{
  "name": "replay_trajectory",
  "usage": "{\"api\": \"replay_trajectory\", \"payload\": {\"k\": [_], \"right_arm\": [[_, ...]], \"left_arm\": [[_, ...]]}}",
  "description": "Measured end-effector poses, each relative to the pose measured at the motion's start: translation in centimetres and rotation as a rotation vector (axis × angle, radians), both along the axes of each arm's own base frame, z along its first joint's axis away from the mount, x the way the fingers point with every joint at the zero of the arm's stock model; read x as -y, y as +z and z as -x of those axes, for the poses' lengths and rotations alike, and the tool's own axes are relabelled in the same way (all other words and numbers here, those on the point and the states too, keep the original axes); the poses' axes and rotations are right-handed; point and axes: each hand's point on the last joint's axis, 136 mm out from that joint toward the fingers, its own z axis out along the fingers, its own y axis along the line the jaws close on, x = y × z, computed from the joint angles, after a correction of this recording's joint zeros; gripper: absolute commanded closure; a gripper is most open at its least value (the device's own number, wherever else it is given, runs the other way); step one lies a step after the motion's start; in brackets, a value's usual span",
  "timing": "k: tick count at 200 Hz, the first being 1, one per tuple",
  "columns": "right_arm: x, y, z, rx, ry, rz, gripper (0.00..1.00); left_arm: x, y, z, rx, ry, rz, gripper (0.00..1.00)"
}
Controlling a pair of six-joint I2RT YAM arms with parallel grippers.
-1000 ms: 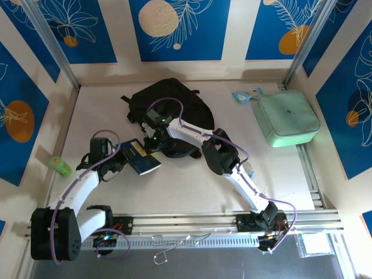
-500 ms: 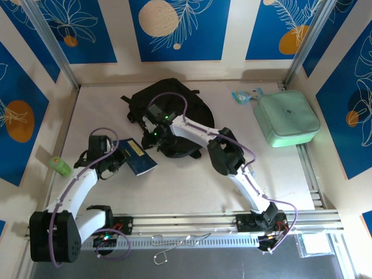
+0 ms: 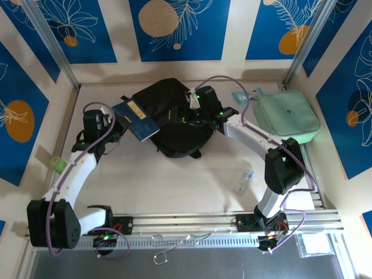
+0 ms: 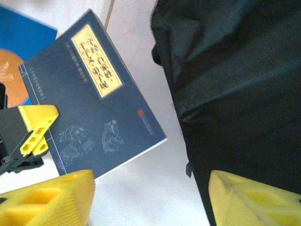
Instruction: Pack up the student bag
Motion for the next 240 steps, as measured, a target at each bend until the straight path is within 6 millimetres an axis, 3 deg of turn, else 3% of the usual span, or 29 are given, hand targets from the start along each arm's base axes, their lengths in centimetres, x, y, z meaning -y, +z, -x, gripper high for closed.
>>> {"api": "replay_trajectory", "payload": {"k": [29,57,104,150,201,218,232,240], "right_arm": [[2.0,-1.9,-0.1,-0.106,-0.098,-0.113,0.17],[2.7,-2.6,-0.5,-0.189,-0.165,-0.242,0.11],[1.2,0.6,-1.3,-0.225,-0.162,-0.458,0.11],[0.5,0.3,-2.3,-0.301,-0.190,-0.548,0.16],[0.0,-0.9,-3.2,-0.352,-0.214,-0.571,0.40],[-0.1,-0.6,-3.6,-0.345,-0.215,-0.579,0.54],[-0.2,-0.2,-4.0,-0.335,-0.213,-0.587,0.71],[-0.1,-0.1,-4.3,-0.334,-0.217,-0.589,0.80]], "left_arm": [[2.4,0.5,-2.5,0.027,0.018,0.133,1.00],[5.0,1.3,-3.9,0.071,0.036,0.224,1.00],[9.8,1.9,-4.7,0.110,0.014,0.344,1.00],[10.5,2.0,-5.4,0.118,0.030,0.410,1.00],[11.1,2.3,-5.3,0.123,0.021,0.434,1.00],[11.3,2.1,-5.4,0.119,0.017,0.433,1.00],[11.4,1.8,-5.4,0.112,0.013,0.431,1.00],[11.4,1.7,-5.4,0.110,0.011,0.431,0.94]]}}
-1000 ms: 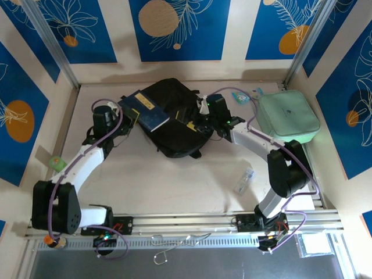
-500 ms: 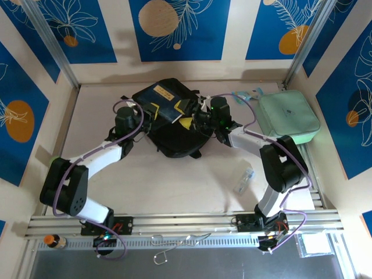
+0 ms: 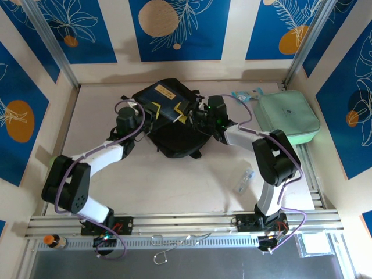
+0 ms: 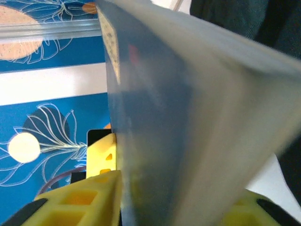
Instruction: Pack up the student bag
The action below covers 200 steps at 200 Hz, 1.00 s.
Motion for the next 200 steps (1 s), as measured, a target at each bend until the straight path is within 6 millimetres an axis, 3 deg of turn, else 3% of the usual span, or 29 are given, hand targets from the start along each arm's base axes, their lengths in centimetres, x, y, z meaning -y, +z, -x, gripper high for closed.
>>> {"api": "replay_trajectory", "payload": {"k": [13,36,59,102,144,169,200], "right_arm": [[0.3,0.1,-0.3,0.012,-0.004,0.005,0.88],[1.0,-0.3,-0.5,0.034,-0.013,0.049,0.93],[3.4,-1.1,-0.8,0.040,-0.064,0.125,0.95],[10.2,1.2,-0.6,0.138,-0.191,0.273,0.96],[16.4,3.5,-0.2,0.218,-0.317,0.414,0.97],[19.2,3.0,0.1,0.202,-0.365,0.470,0.97],[22.0,0.8,0.7,0.132,-0.407,0.524,0.97]], "left_arm": [[0.0,-0.1,0.0,-0.003,-0.003,-0.008,0.79],[0.3,-1.2,0.2,-0.027,-0.019,-0.102,0.52],[1.7,-1.2,0.8,-0.036,-0.067,-0.271,0.42],[5.0,-0.5,2.6,0.038,-0.219,-0.527,0.34],[9.5,-3.8,3.5,0.071,-0.442,-0.720,0.33],[12.8,-5.9,4.4,0.089,-0.583,-0.787,0.35],[16.2,-7.3,4.9,0.124,-0.699,-0.830,0.39]]}}
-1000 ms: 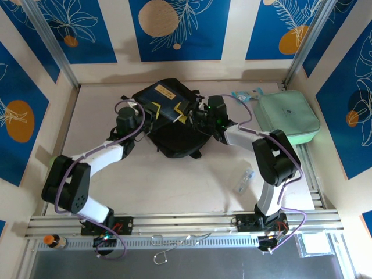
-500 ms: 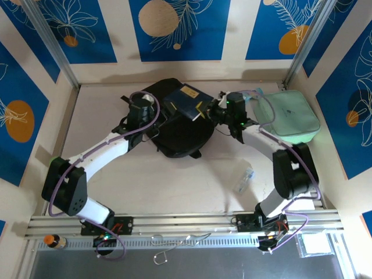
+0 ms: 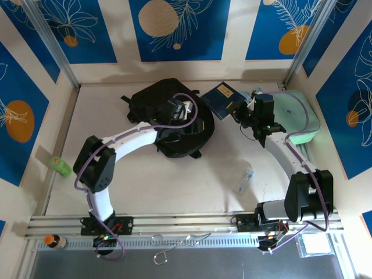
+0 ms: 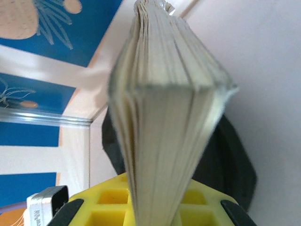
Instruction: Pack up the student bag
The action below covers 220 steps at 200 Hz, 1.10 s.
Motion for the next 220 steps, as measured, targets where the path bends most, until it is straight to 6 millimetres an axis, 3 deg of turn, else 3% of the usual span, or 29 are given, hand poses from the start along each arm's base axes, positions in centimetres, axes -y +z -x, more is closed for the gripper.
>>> {"api": "replay_trajectory", "payload": {"k": [30,71,105,189,220], "right_arm": [[2.3,-1.2,0.9,-0.044,-0.051,0.020,0.98],[4.3,-0.3,1.7,-0.024,-0.099,0.025,0.98],[5.1,-0.3,2.0,-0.029,-0.119,0.025,0.98],[5.6,-1.1,2.3,-0.051,-0.132,0.022,0.98],[5.6,-1.1,2.3,-0.052,-0.129,0.021,0.98]], "left_arm": [[2.5,-0.9,-0.2,0.005,-0.088,-0.018,0.46],[4.3,-2.4,-0.5,-0.012,-0.178,-0.044,0.55],[4.9,-3.6,-0.6,-0.033,-0.216,-0.072,0.64],[5.1,-5.5,0.0,-0.095,-0.243,-0.093,0.70],[4.9,-5.8,0.1,-0.106,-0.243,-0.109,0.67]]}}
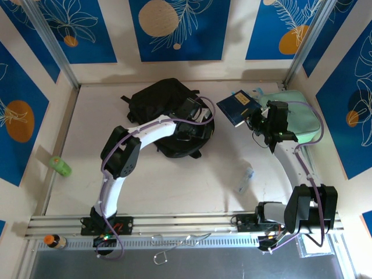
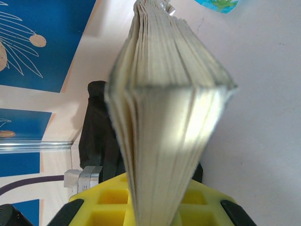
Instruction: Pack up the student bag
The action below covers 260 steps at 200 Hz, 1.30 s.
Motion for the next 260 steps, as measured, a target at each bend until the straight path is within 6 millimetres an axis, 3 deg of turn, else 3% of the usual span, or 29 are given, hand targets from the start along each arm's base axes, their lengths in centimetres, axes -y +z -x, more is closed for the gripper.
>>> {"api": "replay_trajectory", "payload": {"k": [91,167,195,219,260], "right_arm": [[-0.1,0.0,0.0,-0.002,0.003,-0.007,0.98],[0.4,0.1,0.1,-0.004,-0.010,-0.007,0.98],[0.6,0.5,0.5,0.004,-0.013,-0.004,0.98],[0.6,1.0,0.9,0.012,-0.011,-0.001,0.98],[-0.1,0.8,2.1,0.005,0.015,-0.005,0.98]], "left_arm": [[-0.4,0.3,-0.9,0.075,-0.040,-0.067,0.77],[-0.3,0.4,-0.7,0.103,-0.087,-0.073,1.00],[-0.9,0.7,-1.3,0.114,-0.069,-0.077,1.00],[-2.3,2.8,-2.0,0.154,-0.029,-0.075,1.00],[-6.8,9.7,-4.1,0.293,0.095,-0.011,1.00]]}}
